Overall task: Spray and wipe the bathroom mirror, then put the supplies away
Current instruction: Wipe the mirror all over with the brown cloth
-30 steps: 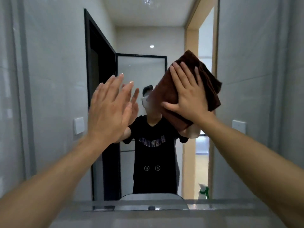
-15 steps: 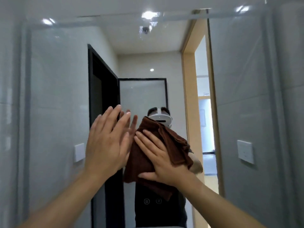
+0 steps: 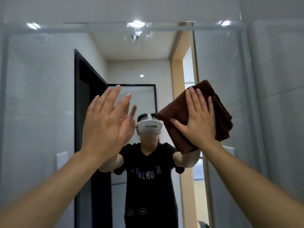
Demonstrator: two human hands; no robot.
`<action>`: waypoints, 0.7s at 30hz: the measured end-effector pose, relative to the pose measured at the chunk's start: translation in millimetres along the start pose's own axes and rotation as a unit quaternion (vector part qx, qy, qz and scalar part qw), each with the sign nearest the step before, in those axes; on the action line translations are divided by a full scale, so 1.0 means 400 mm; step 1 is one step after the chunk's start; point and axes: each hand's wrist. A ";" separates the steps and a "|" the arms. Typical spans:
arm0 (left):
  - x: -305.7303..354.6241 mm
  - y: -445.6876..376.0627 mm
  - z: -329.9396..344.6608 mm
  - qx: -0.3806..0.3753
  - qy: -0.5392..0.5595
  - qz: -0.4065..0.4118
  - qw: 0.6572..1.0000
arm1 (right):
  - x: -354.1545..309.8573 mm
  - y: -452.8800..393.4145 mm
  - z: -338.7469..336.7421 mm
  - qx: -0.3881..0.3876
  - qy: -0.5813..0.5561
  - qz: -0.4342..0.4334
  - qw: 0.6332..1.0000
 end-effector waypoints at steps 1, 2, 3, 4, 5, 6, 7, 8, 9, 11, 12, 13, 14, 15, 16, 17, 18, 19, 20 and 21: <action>-0.013 0.000 -0.008 0.004 -0.003 -0.002 1.000 | -0.028 -0.022 0.004 0.007 -0.004 0.035 0.999; -0.029 0.002 -0.018 0.008 -0.007 -0.004 1.000 | -0.064 -0.044 0.009 0.014 -0.011 0.067 0.998; -0.048 0.005 -0.028 0.011 -0.011 -0.008 1.000 | -0.107 -0.070 0.015 0.020 -0.022 0.091 0.995; -0.069 0.007 -0.039 0.011 -0.016 -0.013 1.000 | -0.153 -0.096 0.020 0.026 -0.034 0.107 0.993; -0.090 0.010 -0.049 0.008 -0.021 -0.019 1.000 | -0.201 -0.120 0.023 0.030 -0.045 0.111 0.992; -0.112 0.013 -0.061 0.005 -0.029 -0.025 0.999 | -0.254 -0.144 0.028 0.032 -0.053 0.103 0.993; -0.136 0.015 -0.073 0.002 -0.040 -0.030 0.999 | -0.309 -0.166 0.034 0.032 -0.058 0.087 0.994; -0.160 0.017 -0.085 0.001 -0.051 -0.033 0.998 | -0.367 -0.187 0.041 0.031 -0.067 0.068 0.995; -0.185 0.017 -0.098 0.002 -0.061 -0.036 0.997 | -0.426 -0.205 0.049 0.030 -0.080 0.045 0.995; -0.235 0.015 -0.124 0.008 -0.076 -0.046 0.996 | -0.537 -0.228 0.063 0.022 -0.096 -0.012 0.995; -0.257 0.012 -0.135 0.012 -0.081 -0.052 0.995 | -0.585 -0.235 0.075 0.019 -0.105 -0.046 0.993; -0.276 0.006 -0.144 0.016 -0.086 -0.057 0.995 | -0.624 -0.243 0.088 0.015 -0.124 -0.077 0.989; -0.291 -0.003 -0.149 0.019 -0.090 -0.061 0.994 | -0.652 -0.252 0.102 0.010 -0.163 -0.098 0.982; -0.303 -0.014 -0.152 0.021 -0.091 -0.065 0.993 | -0.666 -0.262 0.113 0.007 -0.211 -0.110 0.971; -0.311 -0.026 -0.151 0.021 -0.092 -0.069 0.993 | -0.667 -0.272 0.126 0.011 -0.247 -0.118 0.962; -0.313 -0.039 -0.148 0.020 -0.092 -0.074 0.993 | -0.655 -0.282 0.134 0.018 -0.262 -0.123 0.957; -0.309 -0.051 -0.142 0.018 -0.092 -0.077 0.993 | -0.630 -0.296 0.137 0.019 -0.260 -0.126 0.957; -0.300 -0.064 -0.133 0.017 -0.091 -0.079 0.993 | -0.594 -0.316 0.135 0.017 -0.247 -0.124 0.961; -0.287 -0.077 -0.124 0.016 -0.088 -0.077 0.993 | -0.550 -0.342 0.122 0.017 -0.233 -0.112 0.966; -0.270 -0.089 -0.115 0.016 -0.084 -0.072 0.994 | -0.497 -0.370 0.105 0.019 -0.216 -0.094 0.972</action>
Point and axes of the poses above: each hand's wrist, its own y-axis away from the middle knuckle, its own z-axis out of the palm, x = y × z
